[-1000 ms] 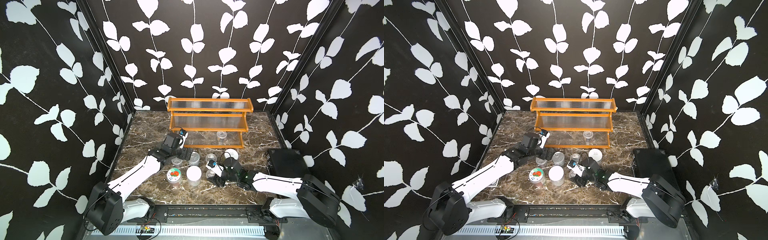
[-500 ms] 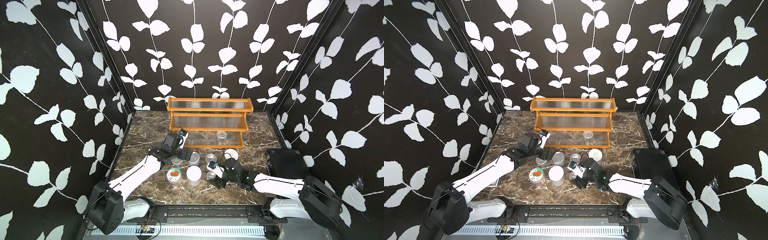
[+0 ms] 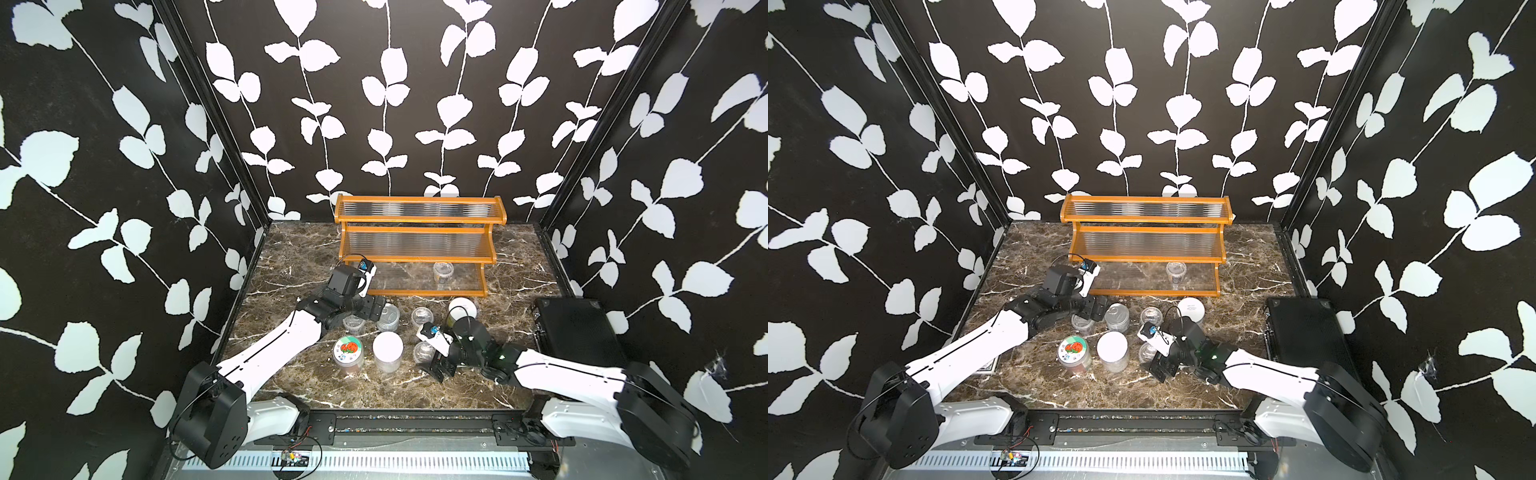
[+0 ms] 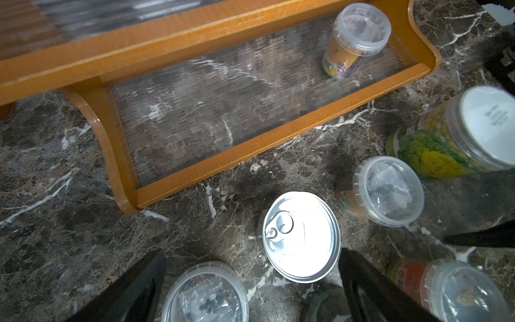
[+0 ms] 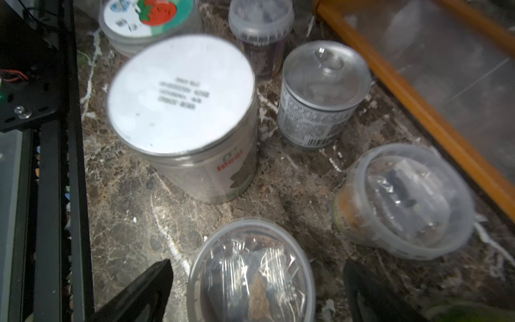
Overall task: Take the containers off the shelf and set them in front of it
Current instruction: 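Place the container at the center of the board, then pick up a container from the shelf.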
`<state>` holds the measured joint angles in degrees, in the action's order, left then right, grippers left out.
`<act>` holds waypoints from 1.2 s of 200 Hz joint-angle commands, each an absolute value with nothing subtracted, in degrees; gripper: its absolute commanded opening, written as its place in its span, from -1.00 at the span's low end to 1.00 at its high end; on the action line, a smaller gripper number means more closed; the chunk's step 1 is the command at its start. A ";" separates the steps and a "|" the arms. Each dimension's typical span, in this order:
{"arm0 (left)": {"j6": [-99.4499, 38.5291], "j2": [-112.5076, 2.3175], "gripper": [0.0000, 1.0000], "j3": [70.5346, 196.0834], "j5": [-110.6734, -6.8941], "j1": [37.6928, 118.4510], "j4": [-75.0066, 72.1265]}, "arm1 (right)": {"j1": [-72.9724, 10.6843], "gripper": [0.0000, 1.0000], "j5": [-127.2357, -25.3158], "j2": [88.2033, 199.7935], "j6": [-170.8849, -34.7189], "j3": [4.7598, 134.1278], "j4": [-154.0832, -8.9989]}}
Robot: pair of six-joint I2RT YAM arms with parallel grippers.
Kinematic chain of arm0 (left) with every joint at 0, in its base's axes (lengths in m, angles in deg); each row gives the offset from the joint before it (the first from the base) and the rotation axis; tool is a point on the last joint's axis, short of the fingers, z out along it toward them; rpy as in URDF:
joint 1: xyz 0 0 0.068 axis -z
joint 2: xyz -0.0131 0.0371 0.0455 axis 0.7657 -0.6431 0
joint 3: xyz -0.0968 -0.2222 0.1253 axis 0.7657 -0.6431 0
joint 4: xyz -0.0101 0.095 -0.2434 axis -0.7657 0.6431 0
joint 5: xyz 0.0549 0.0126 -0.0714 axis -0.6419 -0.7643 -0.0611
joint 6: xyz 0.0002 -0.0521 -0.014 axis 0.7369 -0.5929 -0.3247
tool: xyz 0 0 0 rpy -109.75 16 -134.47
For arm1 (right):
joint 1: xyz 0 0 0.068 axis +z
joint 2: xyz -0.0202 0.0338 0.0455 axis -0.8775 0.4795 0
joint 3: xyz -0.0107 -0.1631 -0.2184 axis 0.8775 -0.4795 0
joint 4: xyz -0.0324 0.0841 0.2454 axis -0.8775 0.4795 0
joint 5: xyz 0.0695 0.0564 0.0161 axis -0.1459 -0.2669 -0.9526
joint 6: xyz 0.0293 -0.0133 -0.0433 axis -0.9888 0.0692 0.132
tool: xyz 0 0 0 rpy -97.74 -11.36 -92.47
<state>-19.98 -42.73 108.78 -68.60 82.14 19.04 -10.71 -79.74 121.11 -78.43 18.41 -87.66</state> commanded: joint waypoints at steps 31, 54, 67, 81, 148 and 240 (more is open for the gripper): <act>-18.94 -41.57 0.97 110.56 -68.78 81.71 21.12 | -13.27 0.99 -74.69 111.33 -78.17 20.28 -84.43; -18.83 -41.79 0.97 110.82 -68.73 81.70 21.15 | -18.28 1.00 -70.95 112.88 -86.08 22.79 -89.11; -18.88 -42.05 0.97 111.01 -68.39 81.70 21.20 | -20.01 1.00 -67.03 115.57 -91.65 25.84 -90.69; -18.78 -42.03 0.97 111.38 -68.35 81.67 21.49 | -20.95 1.00 -61.22 119.22 -96.84 30.95 -88.46; -19.74 -40.96 0.97 110.31 -69.07 81.62 20.59 | -22.59 1.00 -45.13 132.94 -106.42 42.07 -82.42; -20.17 -41.43 0.97 110.49 -68.03 81.61 19.47 | -28.86 1.00 -47.35 149.79 -105.43 50.28 -89.01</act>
